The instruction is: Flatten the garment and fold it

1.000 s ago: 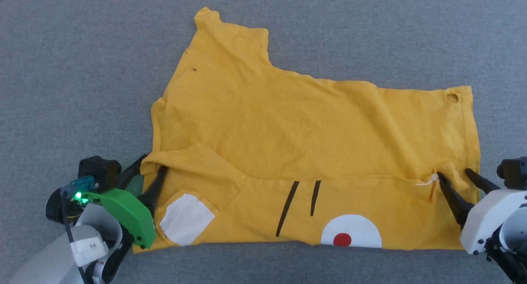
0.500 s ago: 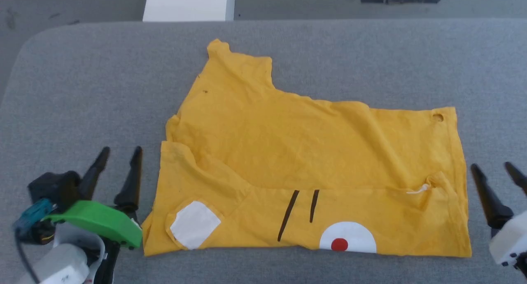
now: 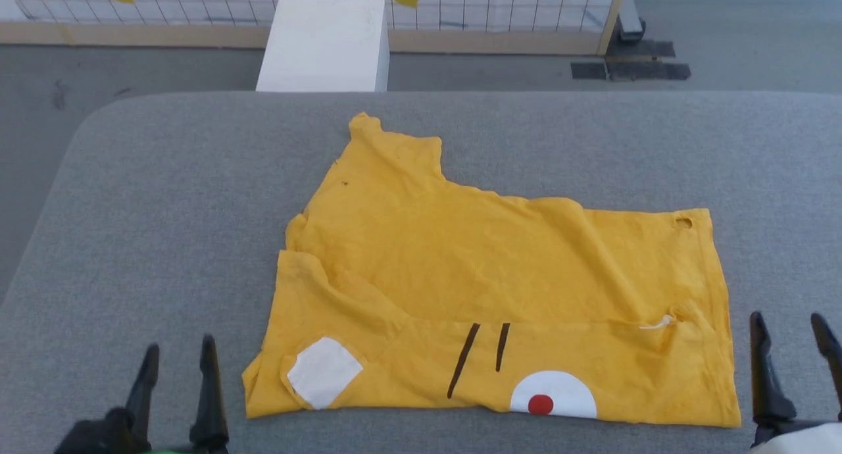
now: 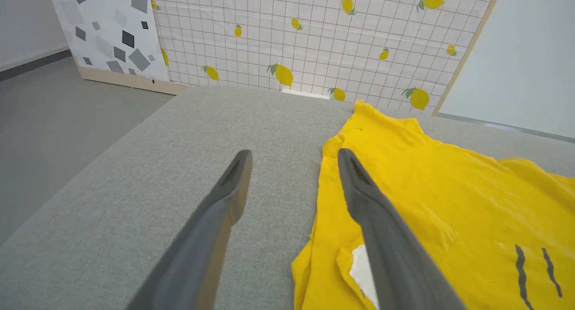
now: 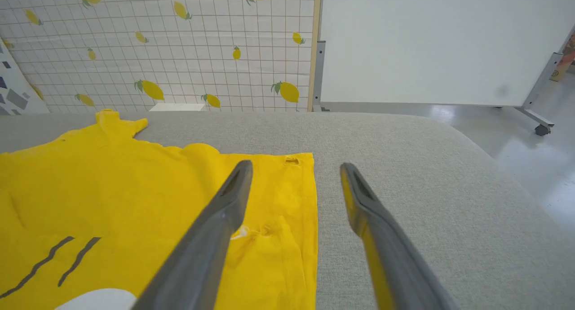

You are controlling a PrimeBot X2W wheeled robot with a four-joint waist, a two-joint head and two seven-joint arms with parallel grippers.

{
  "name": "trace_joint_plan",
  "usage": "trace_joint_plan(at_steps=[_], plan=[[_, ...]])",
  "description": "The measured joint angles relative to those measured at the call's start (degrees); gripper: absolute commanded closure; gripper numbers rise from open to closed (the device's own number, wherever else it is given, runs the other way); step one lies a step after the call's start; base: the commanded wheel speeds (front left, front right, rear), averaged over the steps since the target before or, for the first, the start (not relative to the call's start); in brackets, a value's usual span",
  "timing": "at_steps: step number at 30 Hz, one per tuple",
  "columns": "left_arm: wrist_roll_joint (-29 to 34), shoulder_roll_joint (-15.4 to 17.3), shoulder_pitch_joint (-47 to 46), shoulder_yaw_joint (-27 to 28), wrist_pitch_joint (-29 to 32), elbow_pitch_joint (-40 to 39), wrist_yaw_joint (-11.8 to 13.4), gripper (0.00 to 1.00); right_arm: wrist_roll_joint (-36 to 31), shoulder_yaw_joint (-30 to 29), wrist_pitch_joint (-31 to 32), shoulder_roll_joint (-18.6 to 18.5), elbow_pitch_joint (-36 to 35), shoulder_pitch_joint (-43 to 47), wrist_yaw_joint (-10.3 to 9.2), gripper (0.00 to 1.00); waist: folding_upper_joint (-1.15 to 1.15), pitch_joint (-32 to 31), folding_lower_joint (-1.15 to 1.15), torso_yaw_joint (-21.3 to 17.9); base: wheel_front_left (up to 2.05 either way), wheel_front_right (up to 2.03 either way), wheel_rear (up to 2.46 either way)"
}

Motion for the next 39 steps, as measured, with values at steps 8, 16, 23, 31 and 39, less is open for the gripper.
trace_joint_plan(at_steps=[8,16,23,31,39], plan=[[2.2,-0.65,1.63,-1.19,3.07,3.9,-4.25,0.0,0.7,0.04,-1.99,0.13,2.99,1.09,0.0,0.0,0.0,-2.24,0.0,0.76,0.0,0.0,0.0],[0.9,3.45,-5.99,-7.1,19.37,8.15,-9.43,0.0,0.26,0.9,-0.69,0.14,2.69,0.71,0.0,0.0,0.0,-0.9,0.0,1.52,0.0,0.0,0.0],[-1.59,2.86,-10.35,-8.84,25.31,13.3,-11.31,0.0,0.27,2.04,0.0,0.14,2.54,-0.19,0.0,0.0,0.0,1.73,0.0,1.31,0.0,0.0,0.0],[-4.5,1.4,-12.34,-8.66,27.33,18.17,-11.05,0.0,0.26,1.89,0.57,0.15,1.51,-0.72,0.0,0.0,0.0,5.04,0.0,0.66,0.0,0.0,0.0],[-8.23,0.24,-14.22,-8.14,30.86,20.51,-12.07,0.47,-0.21,2.2,1.81,0.14,0.64,-1.72,0.0,0.0,0.0,6.72,0.0,0.61,0.0,0.0,0.0]])
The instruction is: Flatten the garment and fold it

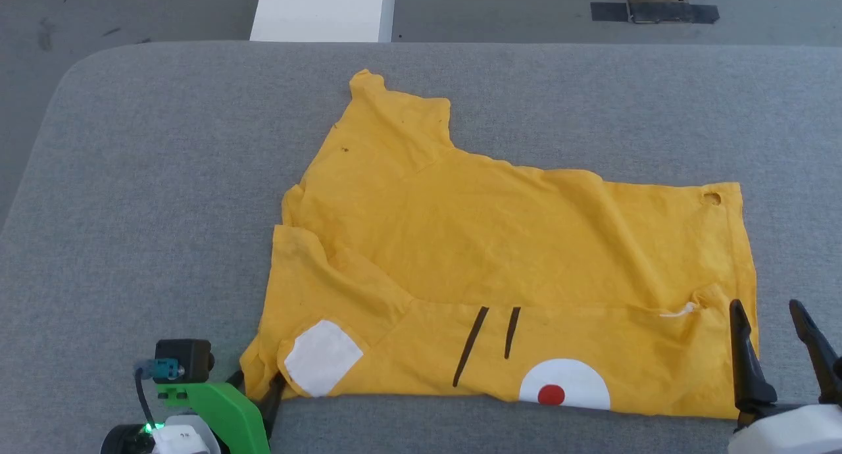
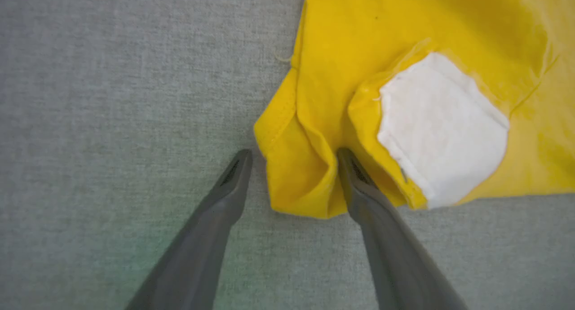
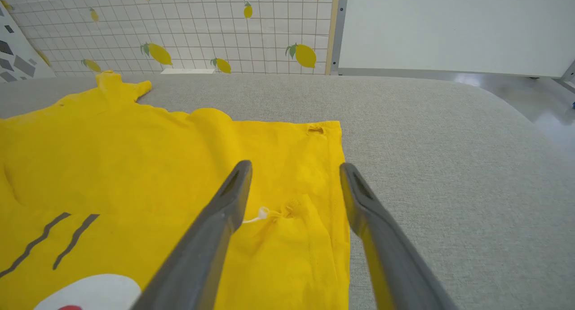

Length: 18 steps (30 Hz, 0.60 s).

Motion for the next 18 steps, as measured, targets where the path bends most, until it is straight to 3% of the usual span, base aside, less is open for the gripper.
trace_joint_plan(at_steps=[1,2,11,18], plan=[[-0.2,0.01,-0.05,0.0,0.0,-0.01,-0.51,0.82,-0.34,0.21,0.29,0.0,-0.29,-0.31,0.0,0.0,0.0,0.0,0.0,-0.02,0.0,0.0,0.0],[-0.45,0.01,-0.07,0.03,0.01,-0.02,-0.82,1.0,-0.76,0.4,0.52,0.0,-0.59,-0.66,0.0,0.0,0.0,-0.04,0.0,-0.04,0.0,0.0,0.0],[-2.72,0.3,2.65,2.35,-2.5,-4.56,-1.26,1.0,-2.97,0.67,7.36,-1.07,-5.21,-3.13,0.0,0.0,0.0,-0.35,0.0,-0.84,0.0,0.0,0.0],[-2.7,2.16,5.76,5.41,-4.11,-12.56,2.0,1.0,-0.78,-4.22,20.25,-3.18,-1.93,-0.93,0.0,0.0,0.0,0.91,0.0,-0.98,0.0,0.0,0.0]])
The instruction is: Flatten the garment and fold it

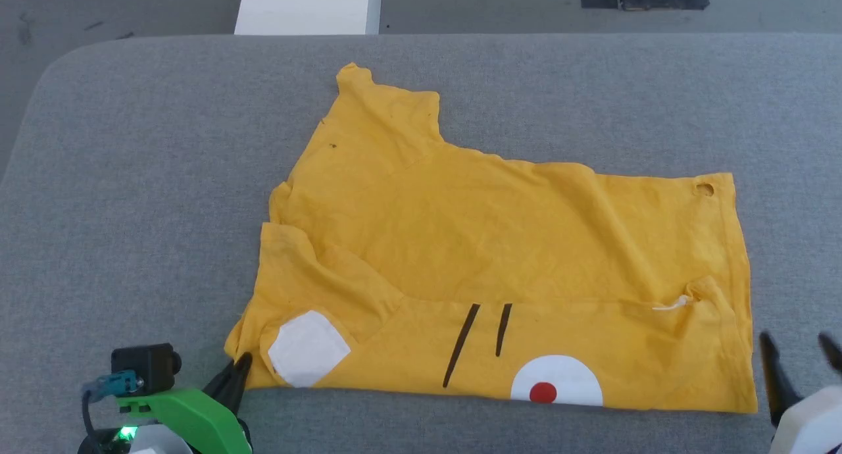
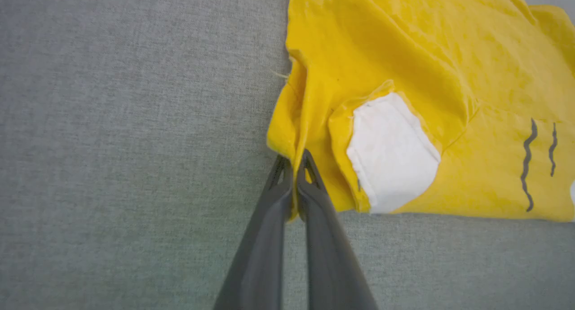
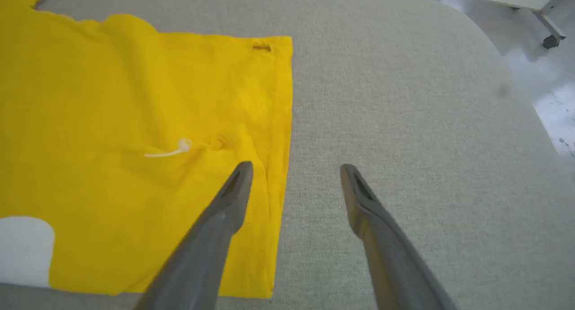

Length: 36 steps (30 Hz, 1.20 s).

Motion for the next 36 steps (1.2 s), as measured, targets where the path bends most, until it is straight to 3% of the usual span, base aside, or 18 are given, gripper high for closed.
trace_joint_plan(at_steps=[6,13,14,15,16,26,29,36], plan=[[0.0,0.16,0.8,0.24,0.01,-3.04,0.69,1.0,3.45,-0.76,7.12,0.76,4.68,1.07,0.0,0.0,0.0,1.28,0.0,0.29,0.0,0.0,0.0],[0.01,0.22,0.87,0.11,0.07,-3.66,1.19,1.0,5.61,0.12,10.49,1.65,7.58,1.12,0.0,0.0,0.0,1.64,0.0,0.55,0.0,0.0,0.0],[0.01,0.23,0.87,0.15,0.07,-3.69,1.22,1.0,6.1,0.1,10.92,1.8,7.83,1.12,0.0,0.17,0.0,1.59,0.0,0.54,0.0,0.0,0.0],[0.01,0.23,0.87,0.22,0.04,-3.76,1.36,1.0,6.43,0.04,10.99,1.94,7.91,1.11,0.0,0.53,0.0,1.52,0.0,0.51,0.0,0.0,0.0],[0.01,0.22,0.87,0.29,0.0,-3.81,1.37,1.0,6.46,-0.03,10.95,2.02,8.04,1.07,0.0,1.0,0.0,1.46,0.0,0.49,0.0,0.0,0.0],[-1.72,-1.29,2.4,1.53,-2.68,-4.31,1.37,1.0,7.03,0.71,6.55,1.38,8.42,0.03,0.0,1.0,0.0,-0.63,0.0,0.11,0.0,0.0,0.0],[-3.11,-1.29,3.94,2.48,-2.57,-6.04,1.52,1.0,8.14,0.6,6.5,0.29,5.69,-0.03,0.0,1.0,0.0,-1.8,0.0,0.03,0.0,0.0,0.0],[-5.02,0.91,9.1,4.75,0.45,-12.96,4.49,1.0,10.58,-0.53,9.99,-0.78,-2.43,0.98,0.0,1.0,0.0,-4.54,0.0,0.05,0.0,0.0,0.0]])
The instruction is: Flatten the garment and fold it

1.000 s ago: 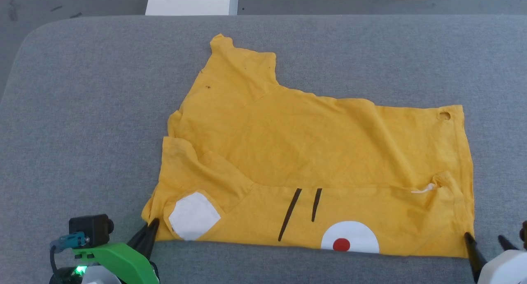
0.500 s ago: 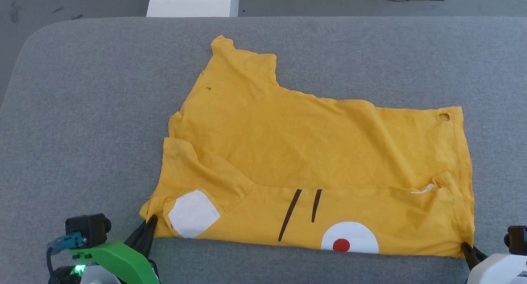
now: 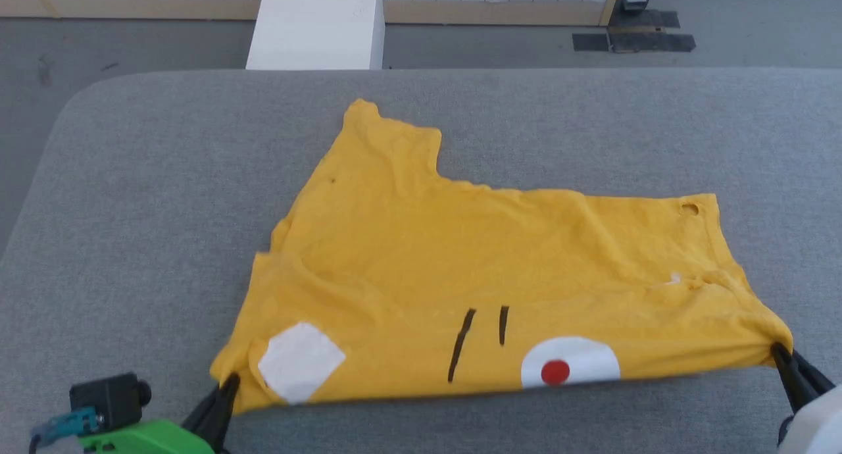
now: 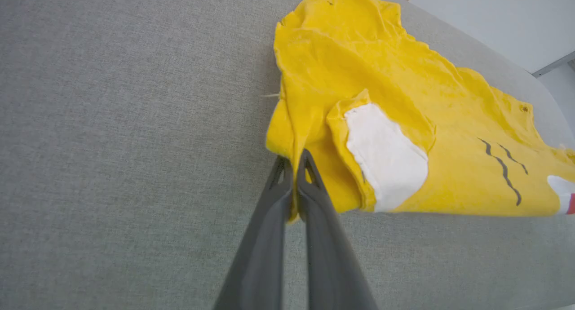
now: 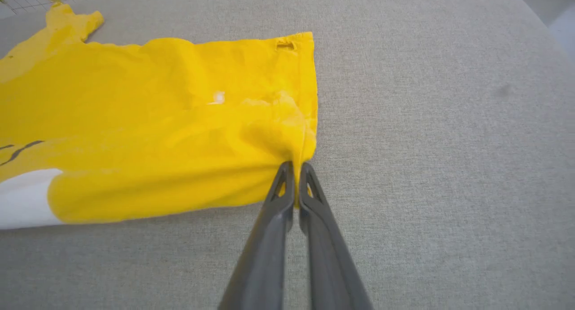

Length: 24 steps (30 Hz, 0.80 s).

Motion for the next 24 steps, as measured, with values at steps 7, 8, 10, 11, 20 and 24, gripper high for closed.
trace_joint_plan(at_steps=[7,8,10,11,20,24], plan=[[-3.36,0.48,6.32,-0.37,3.18,-1.4,1.92,1.0,1.51,-0.51,4.88,1.13,-2.12,6.76,0.01,1.0,0.0,-0.55,0.0,0.43,0.0,0.0,0.0],[-3.5,0.41,6.92,-0.76,3.53,-0.63,2.19,1.0,1.45,-0.56,5.5,1.41,-1.65,7.91,0.0,1.0,0.0,-0.45,0.0,0.47,0.0,0.0,0.0],[-3.86,-0.36,7.37,-0.98,3.48,0.58,2.22,1.0,0.99,-0.48,5.69,1.77,-0.54,9.17,0.01,1.0,0.0,-0.3,0.0,0.51,0.0,0.0,0.0],[-4.64,-1.24,7.37,-1.07,3.05,1.23,2.1,1.0,0.94,-0.46,5.33,2.04,0.25,9.47,0.0,1.0,0.0,-0.22,0.0,0.54,0.0,0.0,0.0],[-6.97,-4.85,4.99,-2.02,1.09,10.15,-1.41,0.0,0.94,1.33,-1.32,2.86,7.7,7.35,0.0,0.0,0.0,-0.5,0.0,0.52,0.0,0.0,0.0],[-7.1,-5.31,4.76,-0.54,-0.89,9.57,-1.4,0.0,0.94,1.19,-3.39,2.32,7.24,6.01,0.0,0.0,0.0,-0.99,0.0,0.48,0.0,0.0,0.0]])
